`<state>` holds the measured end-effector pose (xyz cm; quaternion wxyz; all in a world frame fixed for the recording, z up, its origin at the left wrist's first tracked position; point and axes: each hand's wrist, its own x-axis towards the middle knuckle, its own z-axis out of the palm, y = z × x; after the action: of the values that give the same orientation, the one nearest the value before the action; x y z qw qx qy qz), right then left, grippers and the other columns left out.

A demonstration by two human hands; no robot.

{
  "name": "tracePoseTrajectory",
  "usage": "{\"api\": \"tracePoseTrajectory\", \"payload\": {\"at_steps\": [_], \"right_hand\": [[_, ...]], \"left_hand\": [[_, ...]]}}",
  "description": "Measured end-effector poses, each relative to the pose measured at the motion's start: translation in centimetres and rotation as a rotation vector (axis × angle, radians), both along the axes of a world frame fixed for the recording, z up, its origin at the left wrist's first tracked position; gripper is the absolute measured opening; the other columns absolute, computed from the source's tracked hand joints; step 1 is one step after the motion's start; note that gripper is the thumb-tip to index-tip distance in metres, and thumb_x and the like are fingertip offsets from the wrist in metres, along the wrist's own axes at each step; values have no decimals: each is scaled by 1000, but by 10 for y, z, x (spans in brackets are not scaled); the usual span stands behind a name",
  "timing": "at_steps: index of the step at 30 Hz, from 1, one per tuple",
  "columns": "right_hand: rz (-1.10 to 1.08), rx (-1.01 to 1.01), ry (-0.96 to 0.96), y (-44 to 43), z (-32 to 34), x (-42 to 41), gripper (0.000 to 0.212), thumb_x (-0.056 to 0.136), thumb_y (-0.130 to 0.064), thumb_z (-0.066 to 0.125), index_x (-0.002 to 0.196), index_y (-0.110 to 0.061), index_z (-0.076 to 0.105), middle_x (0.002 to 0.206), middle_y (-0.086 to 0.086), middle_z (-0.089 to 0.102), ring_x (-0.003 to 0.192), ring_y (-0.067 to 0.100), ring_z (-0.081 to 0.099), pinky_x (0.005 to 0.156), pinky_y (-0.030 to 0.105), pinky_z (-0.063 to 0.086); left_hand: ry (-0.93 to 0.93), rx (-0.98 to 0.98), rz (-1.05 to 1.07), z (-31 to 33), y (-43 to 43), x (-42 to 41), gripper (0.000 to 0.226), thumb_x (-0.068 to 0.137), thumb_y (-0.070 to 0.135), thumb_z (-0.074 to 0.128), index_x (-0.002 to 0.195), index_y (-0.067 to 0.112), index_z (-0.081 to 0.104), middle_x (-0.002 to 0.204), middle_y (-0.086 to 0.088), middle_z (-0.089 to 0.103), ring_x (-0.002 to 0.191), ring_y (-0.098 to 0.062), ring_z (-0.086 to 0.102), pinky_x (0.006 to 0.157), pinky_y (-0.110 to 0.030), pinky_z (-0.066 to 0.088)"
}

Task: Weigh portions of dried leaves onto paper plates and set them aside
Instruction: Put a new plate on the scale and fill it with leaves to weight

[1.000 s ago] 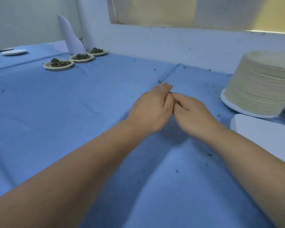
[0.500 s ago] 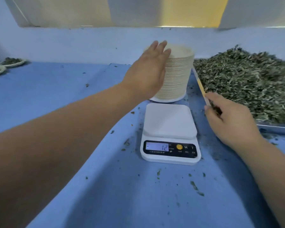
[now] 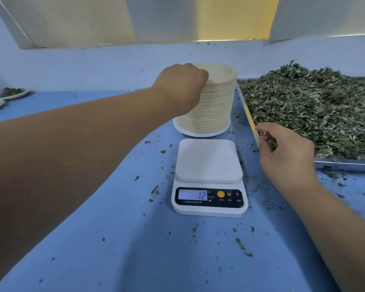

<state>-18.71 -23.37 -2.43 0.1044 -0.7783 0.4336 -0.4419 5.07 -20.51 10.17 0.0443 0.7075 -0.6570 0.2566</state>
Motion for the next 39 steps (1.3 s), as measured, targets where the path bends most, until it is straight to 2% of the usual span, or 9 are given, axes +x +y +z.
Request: {"api": "tracePoseTrajectory", "payload": {"at_steps": [3,8,11,14,18,21,26,35,39], "right_hand": [[-1,-19,-17,-3,0,-2,32,96,-5,60,122,-21,69,99,0,67,81,16,58,79,30,50],[21,-82,-42,-2,-1,-1,32,91,3,63,115,-16,71,98,-8,59,81,9,53,80,27,48],[36,-111,-75,-1,0,-2,30,90,5,64,112,-15,72,99,-9,60,81,7,54,78,24,49],[29,-119,-88,-1,1,-3,31,91,4,62,112,-16,73,106,-6,66,87,5,54,84,23,48],[39,-76,-115,-1,-1,-3,32,92,4,61,113,-16,73,105,-5,64,89,12,55,91,33,52],[29,-97,-81,0,-2,-3,35,90,7,59,113,-17,73,100,-19,58,96,23,59,89,42,54],[49,-71,-65,-5,-4,-2,32,91,3,59,113,-15,72,134,-3,63,126,21,55,99,46,52],[71,-55,-70,-6,-6,-2,30,91,-3,58,111,-19,73,136,-9,61,115,12,61,89,39,57],[70,-58,-55,-7,-6,-1,28,90,-6,58,109,-19,73,134,-9,63,113,7,59,89,38,56]], "left_hand": [[45,-7,-10,3,-2,3,23,94,2,43,103,12,62,85,-9,56,78,-34,54,61,-35,35],[185,-10,-34,8,-3,5,25,96,7,41,75,10,53,75,-11,53,71,-32,48,58,-32,33],[197,-7,-42,10,-4,5,30,100,12,40,94,8,69,94,-13,69,89,-37,63,72,-40,53],[174,8,-40,12,-6,4,32,100,12,40,104,10,71,101,-13,70,95,-38,64,81,-44,56],[29,54,-22,14,-9,4,22,94,3,43,75,9,52,73,-9,47,73,-33,51,58,-33,34],[-134,124,3,18,-6,-1,16,91,-4,45,86,6,56,74,-8,42,62,-27,45,53,-31,29],[-299,185,-19,23,-5,-4,13,91,-3,47,82,6,50,71,-8,36,56,-23,36,48,-29,25],[-426,223,-48,25,-7,-13,8,90,-5,48,87,2,50,65,-8,35,53,-22,32,46,-29,19],[-425,149,-114,27,-10,-9,24,89,-1,51,112,2,49,66,-5,30,52,-22,27,47,-31,16]]}}
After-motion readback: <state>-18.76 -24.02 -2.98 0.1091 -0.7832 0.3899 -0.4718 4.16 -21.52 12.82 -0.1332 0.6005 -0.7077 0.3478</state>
